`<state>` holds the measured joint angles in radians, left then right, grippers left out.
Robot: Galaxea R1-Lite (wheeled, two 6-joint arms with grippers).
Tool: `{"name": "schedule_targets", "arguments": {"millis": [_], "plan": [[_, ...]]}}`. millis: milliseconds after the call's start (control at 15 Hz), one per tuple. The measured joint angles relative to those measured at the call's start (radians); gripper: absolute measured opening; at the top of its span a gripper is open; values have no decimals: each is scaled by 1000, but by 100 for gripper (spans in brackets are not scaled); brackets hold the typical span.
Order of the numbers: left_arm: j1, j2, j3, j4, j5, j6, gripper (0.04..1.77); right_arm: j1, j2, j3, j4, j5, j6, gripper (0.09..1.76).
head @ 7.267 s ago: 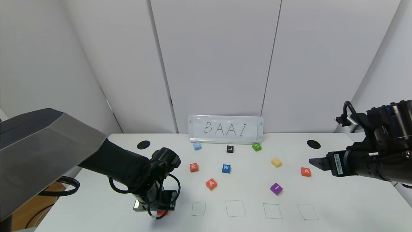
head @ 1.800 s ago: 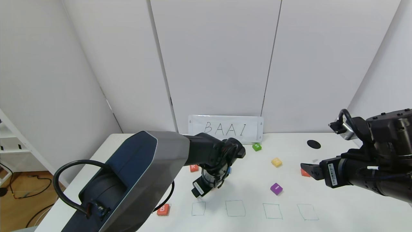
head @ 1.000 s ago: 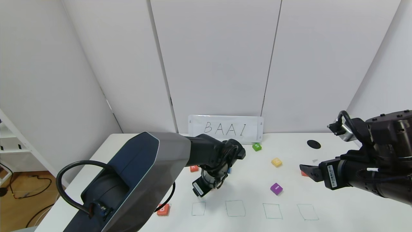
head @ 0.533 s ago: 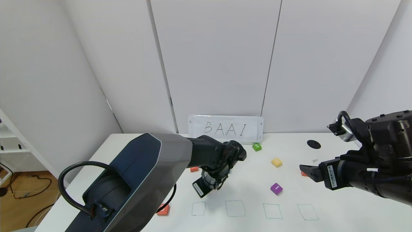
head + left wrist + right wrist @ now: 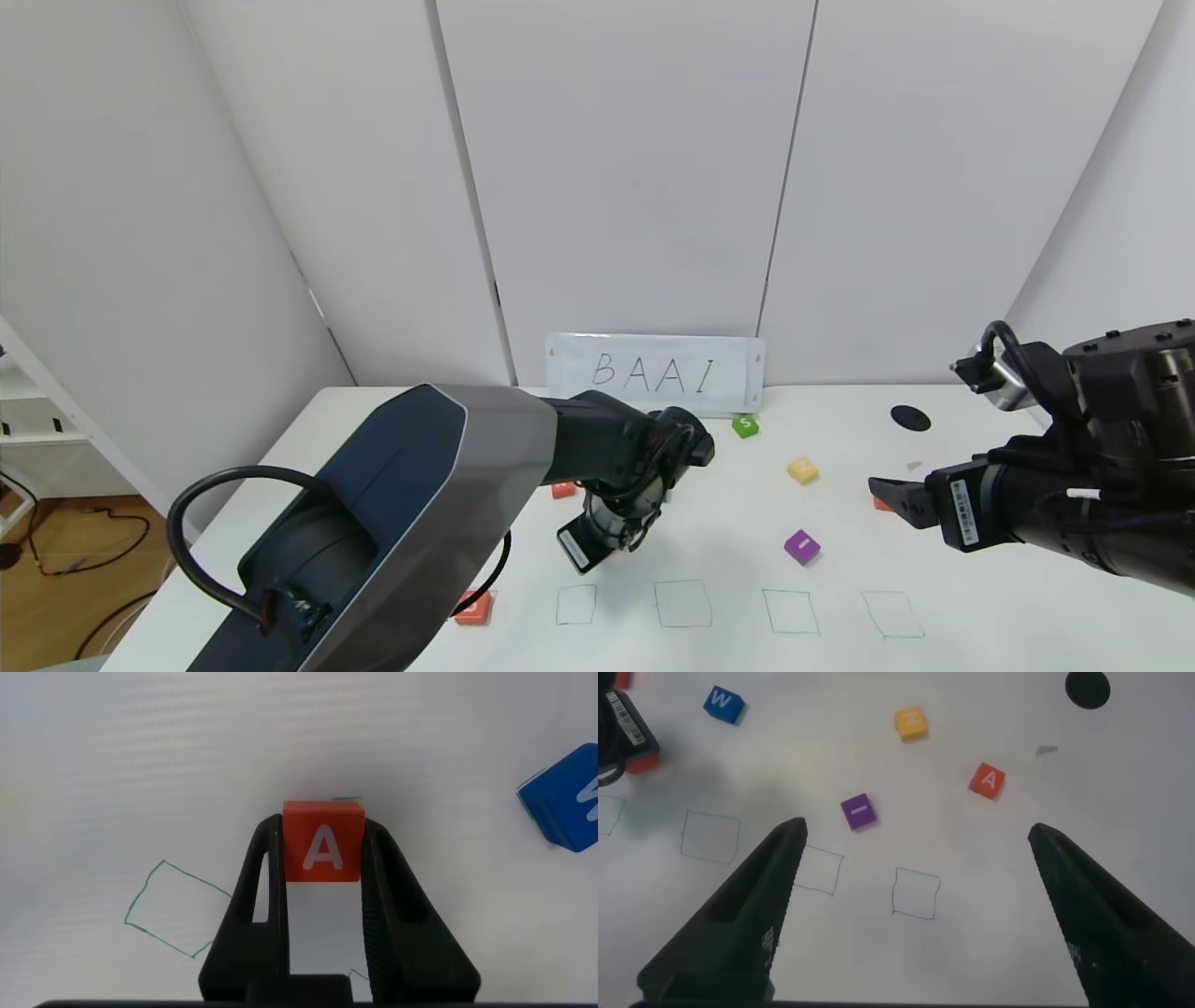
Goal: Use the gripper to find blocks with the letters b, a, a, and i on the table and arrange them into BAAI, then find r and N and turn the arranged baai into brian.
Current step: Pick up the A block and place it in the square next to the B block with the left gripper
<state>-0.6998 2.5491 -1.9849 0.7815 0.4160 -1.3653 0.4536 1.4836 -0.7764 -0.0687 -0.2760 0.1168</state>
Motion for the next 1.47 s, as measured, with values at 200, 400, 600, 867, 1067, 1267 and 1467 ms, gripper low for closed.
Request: {"name": "schedule_targets", "arguments": {"millis": [200, 400, 600, 867, 1067, 1267, 1467], "plan": [[-3, -31, 6, 26, -7, 28, 50, 0, -9, 0, 0, 0, 0, 171], [-19, -82, 20, 71, -12, 80, 50, 0, -22, -1, 0, 0, 0, 171], [-28, -137, 83, 66, -22, 207, 50, 0, -38, -2, 0, 1, 1, 171], [-40, -222, 236, -49, -75, 365, 50, 0, -56, -3, 0, 1, 1, 171], [-50, -280, 358, -128, -82, 479, 50, 0, -61, -4, 0, 1, 1, 171], [-52, -309, 427, -141, -81, 540, 50, 0, -63, -4, 0, 1, 2, 171], [-43, -334, 480, -184, -87, 611, 50, 0, -64, -4, 1, 1, 2, 171]]}}
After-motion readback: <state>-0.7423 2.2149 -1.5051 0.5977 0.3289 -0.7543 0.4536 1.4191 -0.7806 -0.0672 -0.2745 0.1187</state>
